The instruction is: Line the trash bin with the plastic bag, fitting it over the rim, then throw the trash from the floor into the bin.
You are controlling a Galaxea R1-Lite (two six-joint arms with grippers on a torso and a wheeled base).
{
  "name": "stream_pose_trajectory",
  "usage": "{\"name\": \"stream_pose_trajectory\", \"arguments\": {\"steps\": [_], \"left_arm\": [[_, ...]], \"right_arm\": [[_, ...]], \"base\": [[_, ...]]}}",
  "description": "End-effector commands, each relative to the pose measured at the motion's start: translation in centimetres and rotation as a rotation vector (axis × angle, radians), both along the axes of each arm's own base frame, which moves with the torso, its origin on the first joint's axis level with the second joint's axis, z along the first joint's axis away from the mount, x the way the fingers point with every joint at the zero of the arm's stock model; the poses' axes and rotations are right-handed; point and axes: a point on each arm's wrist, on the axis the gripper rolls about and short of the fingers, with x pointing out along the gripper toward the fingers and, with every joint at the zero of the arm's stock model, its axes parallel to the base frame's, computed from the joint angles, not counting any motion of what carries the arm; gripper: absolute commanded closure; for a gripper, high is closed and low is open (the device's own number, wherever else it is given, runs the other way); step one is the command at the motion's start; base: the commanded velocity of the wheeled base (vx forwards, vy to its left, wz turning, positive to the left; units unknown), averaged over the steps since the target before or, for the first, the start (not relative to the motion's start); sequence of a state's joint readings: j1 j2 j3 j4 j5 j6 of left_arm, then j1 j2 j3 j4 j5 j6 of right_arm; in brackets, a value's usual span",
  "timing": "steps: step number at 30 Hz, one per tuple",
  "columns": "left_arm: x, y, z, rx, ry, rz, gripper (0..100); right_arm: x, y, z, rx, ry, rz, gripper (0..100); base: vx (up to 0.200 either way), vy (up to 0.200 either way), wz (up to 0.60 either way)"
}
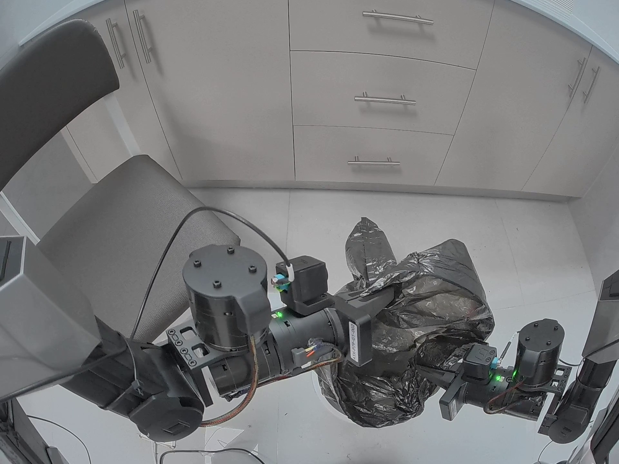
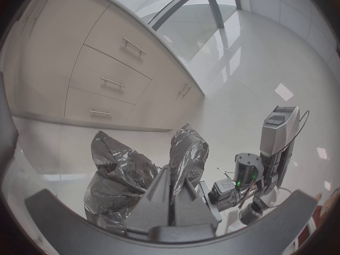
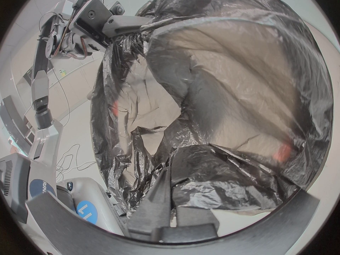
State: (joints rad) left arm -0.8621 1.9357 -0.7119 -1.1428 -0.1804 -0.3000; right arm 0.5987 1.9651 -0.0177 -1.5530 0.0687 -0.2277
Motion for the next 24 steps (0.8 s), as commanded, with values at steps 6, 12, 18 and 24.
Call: {"name": "stream_pose_trajectory", "arguments": {"steps": [6,12,18,24], "left_arm": [[0.8,-0.3,-2.0,0.001,0.109,0.018,100],[1.1,-0.8,-3.9,0.014,0.124,0.022,100],[1.1,-0.9,-5.2,-0.006,0.154,0.021,100],[1.5,-1.1,-7.2,0.014,0.197,0.033,100]], "right_arm": [[0.0,-0.2,-2.0,-0.05,0.092,-0.007,100],[0.2,-0.2,-3.2,-0.075,0.141,-0.016,100],[0.3,-0.3,-4.1,-0.096,0.179,-0.027,100],[0.4,-0.4,-5.3,-0.11,0.234,-0.044,100]], "base": [[0.0,0.0,0.0],[0.0,0.0,0.0],[0.0,0.0,0.0],[0.0,0.0,0.0]]}}
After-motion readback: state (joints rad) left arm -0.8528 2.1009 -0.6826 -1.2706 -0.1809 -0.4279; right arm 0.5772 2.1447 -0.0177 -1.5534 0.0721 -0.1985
